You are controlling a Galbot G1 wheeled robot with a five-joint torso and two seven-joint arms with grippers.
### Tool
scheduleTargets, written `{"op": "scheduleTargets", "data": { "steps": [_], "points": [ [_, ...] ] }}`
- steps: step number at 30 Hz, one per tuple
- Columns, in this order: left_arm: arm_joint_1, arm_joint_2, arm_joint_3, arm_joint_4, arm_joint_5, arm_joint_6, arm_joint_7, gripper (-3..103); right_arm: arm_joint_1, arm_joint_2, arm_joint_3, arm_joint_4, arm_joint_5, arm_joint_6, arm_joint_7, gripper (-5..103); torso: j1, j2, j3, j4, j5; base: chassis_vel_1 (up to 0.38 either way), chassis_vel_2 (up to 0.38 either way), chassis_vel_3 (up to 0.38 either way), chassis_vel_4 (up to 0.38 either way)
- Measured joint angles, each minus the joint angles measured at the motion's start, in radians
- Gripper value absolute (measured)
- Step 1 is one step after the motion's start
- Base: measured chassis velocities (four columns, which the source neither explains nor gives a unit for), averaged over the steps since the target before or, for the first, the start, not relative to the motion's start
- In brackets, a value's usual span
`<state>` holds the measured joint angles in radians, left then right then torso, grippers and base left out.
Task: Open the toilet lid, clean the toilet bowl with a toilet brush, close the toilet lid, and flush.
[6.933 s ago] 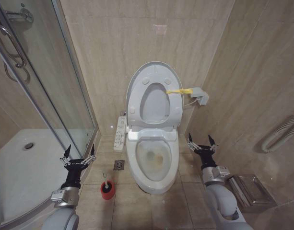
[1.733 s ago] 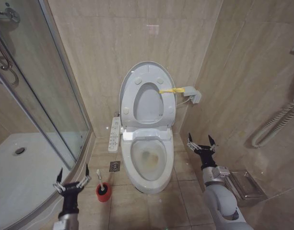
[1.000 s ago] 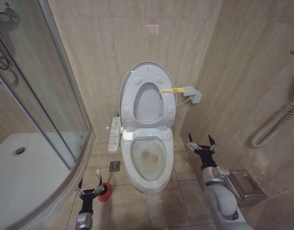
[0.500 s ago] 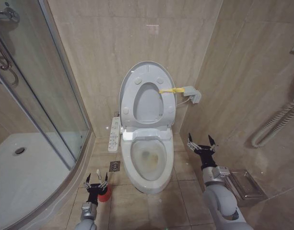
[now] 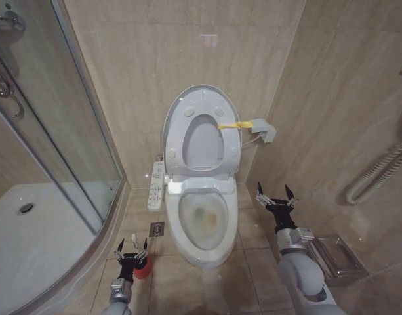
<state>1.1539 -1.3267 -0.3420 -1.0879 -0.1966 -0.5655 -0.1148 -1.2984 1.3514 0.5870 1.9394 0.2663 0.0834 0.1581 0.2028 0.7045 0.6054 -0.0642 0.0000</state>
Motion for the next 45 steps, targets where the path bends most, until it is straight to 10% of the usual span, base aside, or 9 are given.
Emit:
{"op": "scheduleTargets", "data": {
  "steps": [35, 36, 43, 44, 45],
  "points": [
    [-0.034, -0.01, -0.019, 0.108, 0.039, -0.051, 0.078, 97, 0.0, 0.0, 0.0, 0.0, 0.0, 0.0, 0.0, 100, 0.0, 0.0, 0.0, 0.0001, 0.0, -0.014, 0.015, 0.017, -0.016],
    [-0.034, -0.011, -0.022, 0.112, 0.038, -0.058, 0.088, 85, 0.0, 0.0, 0.0, 0.0, 0.0, 0.0, 0.0, 100, 0.0, 0.0, 0.0, 0.0001, 0.0, 0.0, 0.0, 0.0, 0.0],
    [-0.042, -0.009, -0.038, 0.138, 0.04, -0.09, 0.121, 85, 0.0, 0.0, 0.0, 0.0, 0.0, 0.0, 0.0, 100, 0.0, 0.0, 0.0, 0.0001, 0.0, 0.0, 0.0, 0.0, 0.0],
    [-0.044, -0.008, -0.041, 0.141, 0.039, -0.093, 0.126, 57, 0.0, 0.0, 0.0, 0.0, 0.0, 0.0, 0.0, 100, 0.0, 0.0, 0.0, 0.0002, 0.0, 0.0, 0.0, 0.0, 0.0],
    [-0.044, -0.008, -0.041, 0.141, 0.039, -0.093, 0.126, 57, 0.0, 0.0, 0.0, 0.0, 0.0, 0.0, 0.0, 100, 0.0, 0.0, 0.0, 0.0002, 0.0, 0.0, 0.0, 0.0, 0.0]
  ]
}}
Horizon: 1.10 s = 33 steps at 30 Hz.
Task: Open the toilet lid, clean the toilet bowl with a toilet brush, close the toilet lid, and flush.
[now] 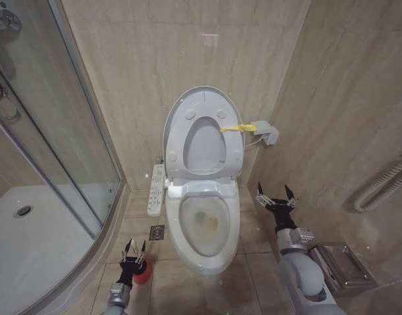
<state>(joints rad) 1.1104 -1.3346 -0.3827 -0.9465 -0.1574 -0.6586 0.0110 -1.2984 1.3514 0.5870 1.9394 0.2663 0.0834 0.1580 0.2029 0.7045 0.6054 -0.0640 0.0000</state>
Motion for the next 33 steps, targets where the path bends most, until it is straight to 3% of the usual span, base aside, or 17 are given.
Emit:
{"op": "scheduleTargets", "data": {
  "steps": [5, 6, 12, 13, 27, 31, 33],
  "points": [
    [-0.014, 0.0, -0.007, 0.021, -0.001, -0.011, 0.006, 57, 0.0, 0.0, 0.0, 0.0, 0.0, 0.0, 0.0, 100, 0.0, 0.0, 0.0, -0.0001, 0.0, 0.0, 0.0, 0.0, 0.0],
    [-0.016, 0.0, -0.008, 0.024, -0.001, -0.013, 0.008, 30, 0.0, 0.0, 0.0, 0.0, 0.0, 0.0, 0.0, 100, 0.0, 0.0, 0.0, -0.0001, 0.0, 0.0, 0.0, 0.0, 0.0],
    [-0.004, -0.004, -0.009, 0.008, -0.002, -0.018, 0.011, 30, 0.0, 0.0, 0.0, 0.0, 0.0, 0.0, 0.0, 100, 0.0, 0.0, 0.0, -0.0001, 0.0, 0.0, 0.0, 0.0, 0.0],
    [0.002, -0.004, -0.009, -0.001, -0.002, -0.018, 0.011, 21, 0.0, 0.0, 0.0, 0.0, 0.0, 0.0, 0.0, 100, 0.0, 0.0, 0.0, -0.0001, 0.0, 0.0, 0.0, 0.0, 0.0],
    [0.129, -0.004, -0.055, -0.17, 0.008, -0.072, 0.007, 21, 0.0, 0.0, 0.0, 0.0, 0.0, 0.0, 0.0, 100, 0.0, 0.0, 0.0, 0.0001, 0.0, 0.0, 0.0, 0.0, 0.0],
    [0.19, 0.002, -0.066, -0.275, 0.0, -0.07, -0.005, 21, 0.0, 0.0, 0.0, 0.0, 0.0, 0.0, 0.0, 100, 0.0, 0.0, 0.0, 0.0001, -0.0001, 0.0, 0.0, 0.0, 0.0],
    [0.248, 0.013, -0.071, -0.413, -0.003, -0.053, -0.015, 21, 0.0, 0.0, 0.0, 0.0, 0.0, 0.0, 0.0, 100, 0.0, 0.0, 0.0, -0.0001, 0.0, 0.0, 0.0, 0.0, 0.0]
  ]
}}
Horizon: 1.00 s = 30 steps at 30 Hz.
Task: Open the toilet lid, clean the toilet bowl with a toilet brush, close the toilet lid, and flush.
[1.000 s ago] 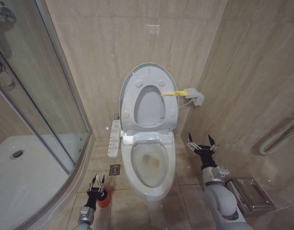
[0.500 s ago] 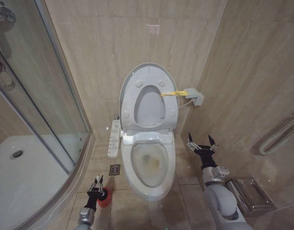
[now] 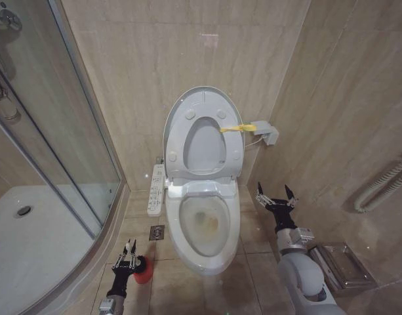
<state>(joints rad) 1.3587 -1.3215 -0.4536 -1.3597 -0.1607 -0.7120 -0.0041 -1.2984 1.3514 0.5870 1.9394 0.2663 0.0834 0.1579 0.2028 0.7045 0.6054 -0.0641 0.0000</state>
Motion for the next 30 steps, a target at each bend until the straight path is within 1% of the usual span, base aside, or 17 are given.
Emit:
{"op": "scheduleTargets", "data": {
  "steps": [1, 6, 7, 11, 12, 16, 17, 20, 21, 23, 24, 25, 27, 28, 30],
  "points": [
    [0.0, 0.0, 0.0, 0.0, 0.0, 0.0, 0.0, 21, 0.0, 0.0, 0.0, 0.0, 0.0, 0.0, 0.0, 100, 0.0, 0.0, 0.0, 0.0, 0.0, 0.0, 0.0, 0.0, 0.0],
    [0.13, 0.033, -0.005, -0.303, 0.0, 0.055, -0.022, 21, 0.0, 0.0, 0.0, 0.0, 0.0, 0.0, 0.0, 100, 0.0, 0.0, 0.0, 0.0002, 0.0002, 0.0, 0.0, 0.0, 0.0],
    [0.13, 0.033, -0.005, -0.303, 0.0, 0.055, -0.022, 21, 0.0, 0.0, 0.0, 0.0, 0.0, 0.0, 0.0, 100, 0.0, 0.0, 0.0, 0.0002, 0.0002, 0.0, 0.0, 0.0, 0.0],
    [0.202, 0.059, 0.006, -0.539, -0.001, 0.128, -0.034, 21, 0.0, 0.0, 0.0, 0.0, 0.0, 0.0, 0.0, 100, 0.0, 0.0, 0.0, 0.0002, 0.0003, 0.0, 0.0, 0.0, 0.0],
    [0.202, 0.059, 0.006, -0.539, -0.001, 0.128, -0.034, 21, 0.0, 0.0, 0.0, 0.0, 0.0, 0.0, 0.0, 100, 0.0, 0.0, 0.0, 0.0002, 0.0003, 0.0, 0.0, 0.0, 0.0],
    [0.2, 0.091, 0.041, -0.688, -0.005, 0.206, -0.049, 21, 0.0, 0.0, 0.0, 0.0, 0.0, 0.0, 0.0, 100, 0.0, 0.0, 0.0, 0.0001, 0.0002, 0.0, 0.0, 0.0, 0.0],
    [0.2, 0.091, 0.041, -0.688, -0.005, 0.206, -0.049, 21, 0.0, 0.0, 0.0, 0.0, 0.0, 0.0, 0.0, 100, 0.0, 0.0, 0.0, 0.0001, 0.0002, 0.0, 0.0, 0.0, 0.0],
    [0.138, 0.129, 0.073, -0.755, -0.032, 0.274, -0.058, 21, 0.0, 0.0, 0.0, 0.0, 0.0, 0.0, 0.0, 100, 0.0, 0.0, 0.0, 0.0001, 0.0002, 0.0, 0.0, 0.0, 0.0],
    [0.138, 0.129, 0.073, -0.755, -0.032, 0.274, -0.058, 21, 0.0, 0.0, 0.0, 0.0, 0.0, 0.0, 0.0, 100, 0.0, 0.0, 0.0, 0.0001, 0.0002, 0.0, 0.0, 0.0, 0.0],
    [0.057, 0.165, 0.102, -0.774, -0.087, 0.341, -0.057, 21, 0.0, 0.0, 0.0, 0.0, 0.0, 0.0, 0.0, 100, 0.0, 0.0, 0.0, -0.0001, 0.0001, 0.0, 0.0, 0.0, 0.0],
    [0.057, 0.165, 0.102, -0.774, -0.087, 0.341, -0.057, 21, 0.0, 0.0, 0.0, 0.0, 0.0, 0.0, 0.0, 100, 0.0, 0.0, 0.0, -0.0001, 0.0001, 0.0, 0.0, 0.0, 0.0],
    [0.024, 0.179, 0.119, -0.773, -0.114, 0.362, -0.057, 21, 0.0, 0.0, 0.0, 0.0, 0.0, 0.0, 0.0, 100, 0.0, 0.0, 0.0, 0.0003, 0.0001, 0.0, 0.0, 0.0, 0.0],
    [-0.055, 0.199, 0.167, -0.739, -0.158, 0.395, -0.057, 21, 0.0, 0.0, 0.0, 0.0, 0.0, 0.0, 0.0, 100, 0.0, 0.0, 0.0, 0.0001, 0.0, 0.0, 0.0, 0.0, 0.0],
    [-0.055, 0.199, 0.167, -0.739, -0.158, 0.395, -0.057, 21, 0.0, 0.0, 0.0, 0.0, 0.0, 0.0, 0.0, 100, 0.0, 0.0, 0.0, 0.0001, 0.0, 0.0, 0.0, 0.0, 0.0],
    [-0.141, 0.203, 0.226, -0.681, -0.181, 0.406, -0.056, 21, 0.0, 0.0, 0.0, 0.0, 0.0, 0.0, 0.0, 100, 0.0, 0.0, 0.0, 0.0001, 0.0001, 0.0, 0.0, 0.0, 0.0]
  ]
}}
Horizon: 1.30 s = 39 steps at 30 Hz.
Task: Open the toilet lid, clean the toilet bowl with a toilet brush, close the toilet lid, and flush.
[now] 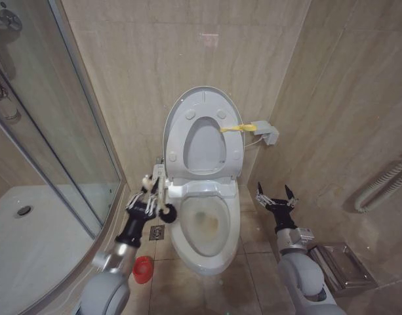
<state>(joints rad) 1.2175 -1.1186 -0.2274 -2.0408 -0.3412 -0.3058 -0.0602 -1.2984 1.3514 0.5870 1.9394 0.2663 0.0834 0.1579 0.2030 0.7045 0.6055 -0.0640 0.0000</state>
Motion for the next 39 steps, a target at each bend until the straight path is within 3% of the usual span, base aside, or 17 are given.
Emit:
{"op": "scheduleTargets", "data": {
  "steps": [6, 13, 27, 32, 39],
  "points": [
    [-0.195, -0.028, 0.142, 0.168, -0.026, -0.001, -0.005, 21, 0.0, 0.0, 0.0, 0.0, 0.0, 0.0, 0.0, 100, 0.0, 0.0, 0.0, -0.0003, 0.0, 0.0, 0.0, 0.0, 0.0],
    [-0.416, -0.112, 0.321, 0.497, 0.007, -0.079, -0.01, 21, 0.0, 0.0, 0.0, 0.0, 0.0, 0.0, 0.0, 100, 0.0, 0.0, 0.0, 0.0, 0.0002, 0.0, 0.0, 0.0, 0.0],
    [-0.576, -0.211, 0.522, 0.863, -0.046, -0.123, 0.017, 21, 0.0, 0.0, 0.0, 0.0, 0.0, 0.0, 0.0, 100, 0.0, 0.0, 0.0, -0.0001, 0.0001, 0.0, 0.0, 0.0, 0.0],
    [-0.583, -0.24, 0.535, 0.974, -0.033, -0.162, 0.039, 21, 0.0, 0.0, 0.0, 0.0, 0.0, 0.0, 0.0, 100, 0.0, 0.0, 0.0, 0.0001, 0.0, 0.0, 0.0, 0.0, 0.0],
    [-0.58, -0.26, 0.522, 1.025, -0.013, -0.185, 0.048, 21, 0.0, 0.0, 0.0, 0.0, 0.0, 0.0, 0.0, 100, 0.0, 0.0, 0.0, 0.0002, 0.0, 0.0, 0.0, 0.0, 0.0]
  ]
}}
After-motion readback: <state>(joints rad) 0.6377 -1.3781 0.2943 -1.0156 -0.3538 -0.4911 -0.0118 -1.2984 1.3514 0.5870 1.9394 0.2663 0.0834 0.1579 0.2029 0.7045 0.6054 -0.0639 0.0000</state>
